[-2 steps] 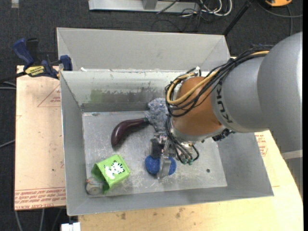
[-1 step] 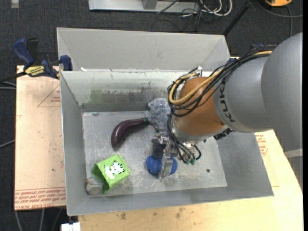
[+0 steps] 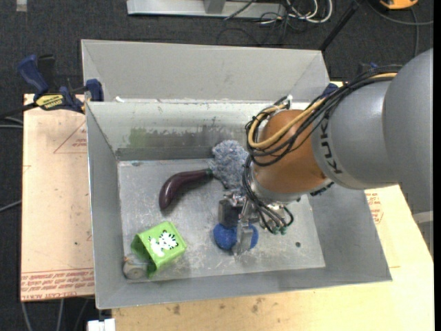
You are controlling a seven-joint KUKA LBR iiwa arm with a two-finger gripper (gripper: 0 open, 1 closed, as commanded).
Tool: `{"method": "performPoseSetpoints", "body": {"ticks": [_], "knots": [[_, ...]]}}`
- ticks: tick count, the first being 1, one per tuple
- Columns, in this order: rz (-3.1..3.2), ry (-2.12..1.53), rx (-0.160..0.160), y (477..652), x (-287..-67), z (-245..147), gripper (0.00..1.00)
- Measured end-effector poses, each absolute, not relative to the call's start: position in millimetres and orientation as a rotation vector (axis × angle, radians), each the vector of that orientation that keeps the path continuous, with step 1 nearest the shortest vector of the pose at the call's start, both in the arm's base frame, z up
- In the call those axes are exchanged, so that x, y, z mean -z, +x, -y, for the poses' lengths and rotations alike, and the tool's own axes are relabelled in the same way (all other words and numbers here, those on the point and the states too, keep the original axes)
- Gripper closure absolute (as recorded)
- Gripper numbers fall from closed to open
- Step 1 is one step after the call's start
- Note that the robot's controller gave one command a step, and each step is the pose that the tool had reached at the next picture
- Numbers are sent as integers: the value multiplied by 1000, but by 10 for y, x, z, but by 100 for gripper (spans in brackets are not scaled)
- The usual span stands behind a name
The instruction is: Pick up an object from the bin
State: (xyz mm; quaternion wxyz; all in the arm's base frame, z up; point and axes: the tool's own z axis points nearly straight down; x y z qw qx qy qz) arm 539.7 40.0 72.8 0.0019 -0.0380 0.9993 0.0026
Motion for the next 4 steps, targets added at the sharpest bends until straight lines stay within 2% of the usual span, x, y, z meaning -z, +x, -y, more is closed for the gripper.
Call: {"method": "performPoseSetpoints", "body": {"ticks": [1, 2, 4], "knots": [[-3134, -185, -7, 5434, -733, -343, 100], [-3126, -261, -8, 5476, -734, -99, 100], [-3112, -407, -6, 5815, -771, 263, 100]]}}
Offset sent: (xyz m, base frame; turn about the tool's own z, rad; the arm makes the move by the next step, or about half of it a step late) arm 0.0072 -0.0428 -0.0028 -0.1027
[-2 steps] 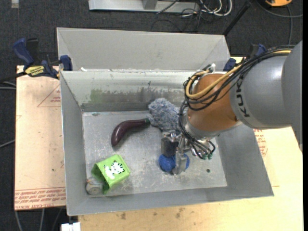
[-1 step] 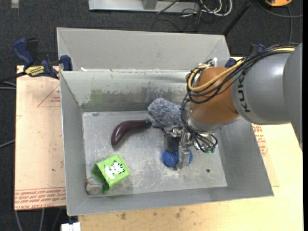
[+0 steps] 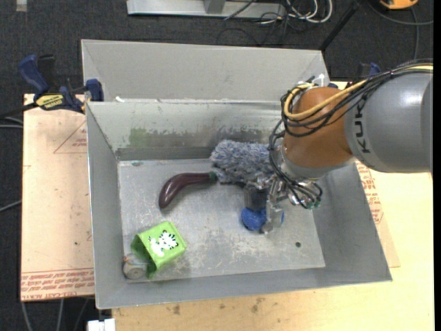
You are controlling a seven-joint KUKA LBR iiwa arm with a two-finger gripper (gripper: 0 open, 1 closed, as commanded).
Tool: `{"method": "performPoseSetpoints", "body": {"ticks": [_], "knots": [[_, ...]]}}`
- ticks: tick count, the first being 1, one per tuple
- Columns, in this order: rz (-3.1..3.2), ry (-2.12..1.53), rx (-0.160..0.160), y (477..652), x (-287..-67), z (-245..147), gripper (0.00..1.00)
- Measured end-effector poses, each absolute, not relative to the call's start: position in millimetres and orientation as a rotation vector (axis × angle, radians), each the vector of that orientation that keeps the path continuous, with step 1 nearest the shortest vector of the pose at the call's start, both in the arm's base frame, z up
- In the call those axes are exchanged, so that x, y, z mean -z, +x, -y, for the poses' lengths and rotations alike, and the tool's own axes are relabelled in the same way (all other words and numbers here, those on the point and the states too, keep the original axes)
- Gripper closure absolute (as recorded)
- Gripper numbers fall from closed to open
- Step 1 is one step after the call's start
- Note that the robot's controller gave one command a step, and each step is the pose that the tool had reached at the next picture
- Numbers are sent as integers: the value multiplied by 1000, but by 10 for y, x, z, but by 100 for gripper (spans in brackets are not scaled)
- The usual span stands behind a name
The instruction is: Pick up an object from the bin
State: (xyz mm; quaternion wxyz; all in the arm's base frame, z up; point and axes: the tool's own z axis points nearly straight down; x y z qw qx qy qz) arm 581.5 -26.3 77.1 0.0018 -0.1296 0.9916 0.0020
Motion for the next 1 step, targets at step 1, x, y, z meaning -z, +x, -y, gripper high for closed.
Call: {"method": "performPoseSetpoints", "body": {"ticks": [1], "knots": [[-3115, -442, -2, 5810, -1219, 328, 100]]}}
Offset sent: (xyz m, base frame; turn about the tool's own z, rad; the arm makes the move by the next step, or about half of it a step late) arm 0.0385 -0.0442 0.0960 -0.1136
